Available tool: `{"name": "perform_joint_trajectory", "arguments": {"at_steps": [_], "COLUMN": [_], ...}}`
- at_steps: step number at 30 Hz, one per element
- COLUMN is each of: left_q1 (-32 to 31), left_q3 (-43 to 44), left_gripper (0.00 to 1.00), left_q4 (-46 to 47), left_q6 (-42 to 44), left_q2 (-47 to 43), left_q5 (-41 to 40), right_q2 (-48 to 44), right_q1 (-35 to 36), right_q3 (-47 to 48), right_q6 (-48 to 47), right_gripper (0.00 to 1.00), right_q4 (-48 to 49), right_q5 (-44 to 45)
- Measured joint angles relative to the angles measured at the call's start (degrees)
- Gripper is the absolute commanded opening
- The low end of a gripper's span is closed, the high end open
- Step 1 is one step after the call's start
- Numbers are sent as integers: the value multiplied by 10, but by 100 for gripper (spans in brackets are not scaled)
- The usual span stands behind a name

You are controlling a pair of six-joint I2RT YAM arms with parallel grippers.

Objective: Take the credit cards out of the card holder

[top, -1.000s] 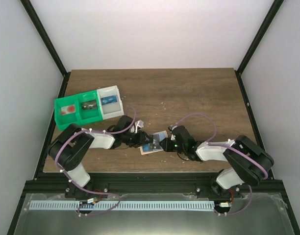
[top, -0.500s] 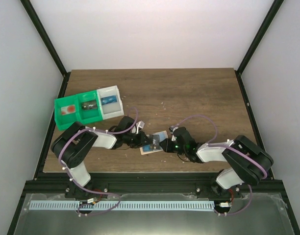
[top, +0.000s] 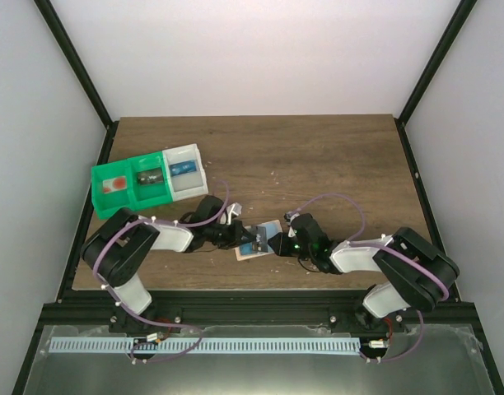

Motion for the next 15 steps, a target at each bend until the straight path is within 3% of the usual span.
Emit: {"name": "perform_joint_trajectory", "arguments": {"at_steps": [15], "left_q1": [62], "left_q3": [-45], "left_gripper": [0], "left_q4": [-81], "left_q6": [25], "left_q2": [-106], "left_q5": [4], "right_q2": [-2], "right_q1": [0], "right_q3": [2], "right_q6": [-23], "right_gripper": [16], "right_q4": [-7], "right_q5": [-3]}}
